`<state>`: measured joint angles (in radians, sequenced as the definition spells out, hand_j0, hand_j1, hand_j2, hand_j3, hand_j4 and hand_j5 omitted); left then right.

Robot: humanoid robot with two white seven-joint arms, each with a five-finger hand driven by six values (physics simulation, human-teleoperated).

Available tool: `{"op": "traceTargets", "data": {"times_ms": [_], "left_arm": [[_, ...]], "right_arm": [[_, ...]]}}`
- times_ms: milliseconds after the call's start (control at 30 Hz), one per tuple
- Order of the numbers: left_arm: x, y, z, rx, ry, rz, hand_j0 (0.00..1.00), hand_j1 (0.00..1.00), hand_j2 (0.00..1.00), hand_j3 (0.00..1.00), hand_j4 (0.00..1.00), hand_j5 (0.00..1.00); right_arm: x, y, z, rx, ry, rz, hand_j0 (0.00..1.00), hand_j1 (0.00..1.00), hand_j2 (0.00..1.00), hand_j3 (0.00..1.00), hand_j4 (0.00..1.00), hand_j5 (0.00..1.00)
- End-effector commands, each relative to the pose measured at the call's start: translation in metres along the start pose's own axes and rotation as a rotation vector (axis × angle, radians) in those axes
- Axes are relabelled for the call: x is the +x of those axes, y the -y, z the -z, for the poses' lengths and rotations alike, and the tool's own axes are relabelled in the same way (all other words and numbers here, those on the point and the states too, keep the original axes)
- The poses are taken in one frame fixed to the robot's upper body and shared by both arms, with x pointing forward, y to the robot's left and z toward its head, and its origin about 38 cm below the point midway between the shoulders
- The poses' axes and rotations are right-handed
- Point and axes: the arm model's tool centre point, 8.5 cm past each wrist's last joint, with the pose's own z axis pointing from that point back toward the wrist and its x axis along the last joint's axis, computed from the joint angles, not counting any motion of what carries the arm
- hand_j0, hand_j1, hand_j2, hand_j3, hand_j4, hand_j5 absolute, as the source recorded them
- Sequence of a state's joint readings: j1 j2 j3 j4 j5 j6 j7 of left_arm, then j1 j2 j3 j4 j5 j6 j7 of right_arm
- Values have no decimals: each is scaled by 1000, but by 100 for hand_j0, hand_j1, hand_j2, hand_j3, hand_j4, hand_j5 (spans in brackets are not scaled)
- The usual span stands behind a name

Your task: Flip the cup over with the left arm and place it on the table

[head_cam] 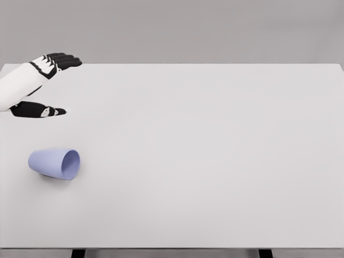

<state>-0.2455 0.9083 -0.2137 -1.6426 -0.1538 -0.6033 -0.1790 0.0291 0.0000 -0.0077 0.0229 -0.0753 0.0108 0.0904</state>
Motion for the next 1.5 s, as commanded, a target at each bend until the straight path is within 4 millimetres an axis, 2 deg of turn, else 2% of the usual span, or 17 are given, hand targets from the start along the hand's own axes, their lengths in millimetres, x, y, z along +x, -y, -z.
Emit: {"op": "traceTargets", "data": {"times_ms": [0, 167, 333, 400, 467, 567, 633, 767, 867, 967, 1267, 1467], "left_arm": [[-2, -6, -5, -39, -12, 49, 100, 100, 100, 100, 100, 100], [3, 2, -4, -75, 8, 44, 100, 100, 100, 100, 100, 100], [10, -2, -6, -101, 22, 63, 100, 100, 100, 100, 100, 100], [16, -10, -10, -138, 36, 96, 100, 100, 100, 100, 100, 100], [25, -8, -11, -160, 58, 99, 100, 100, 100, 100, 100, 100], [28, -7, -14, -180, 64, 101, 100, 100, 100, 100, 100, 100], [31, -11, -13, -160, 74, 66, 100, 100, 100, 100, 100, 100], [33, -18, -29, -180, 56, -37, 100, 100, 100, 100, 100, 100], [30, -16, -40, -216, 23, -132, 100, 100, 100, 100, 100, 100], [29, -20, -44, -233, 13, -152, 100, 100, 100, 100, 100, 100], [29, 0, -57, -356, -12, -271, 100, 100, 100, 100, 100, 100], [21, 13, -64, -382, -122, -395, 100, 100, 100, 100, 100, 100]], "right_arm": [[0, 0, 0, 0, 0, 0, 100, 100, 100, 100, 100, 100], [0, 0, 0, 0, 0, 0, 100, 100, 100, 100, 100, 100], [0, 0, 0, 0, 0, 0, 100, 100, 100, 100, 100, 100], [0, 0, 0, 0, 0, 0, 100, 100, 100, 100, 100, 100], [0, 0, 0, 2, 0, 0, 100, 100, 100, 100, 100, 100], [0, 0, 0, 0, 0, 0, 100, 100, 100, 100, 100, 100], [0, 0, 0, 0, 0, 0, 100, 100, 100, 100, 100, 100], [0, 0, 0, 0, 0, 0, 100, 100, 100, 100, 100, 100], [0, 0, 0, 2, 0, 0, 100, 100, 100, 100, 100, 100], [0, 0, 0, 0, 0, 0, 100, 100, 100, 100, 100, 100], [0, 0, 0, 0, 0, 0, 100, 100, 100, 100, 100, 100], [0, 0, 0, 0, 0, 0, 100, 100, 100, 100, 100, 100]]}}
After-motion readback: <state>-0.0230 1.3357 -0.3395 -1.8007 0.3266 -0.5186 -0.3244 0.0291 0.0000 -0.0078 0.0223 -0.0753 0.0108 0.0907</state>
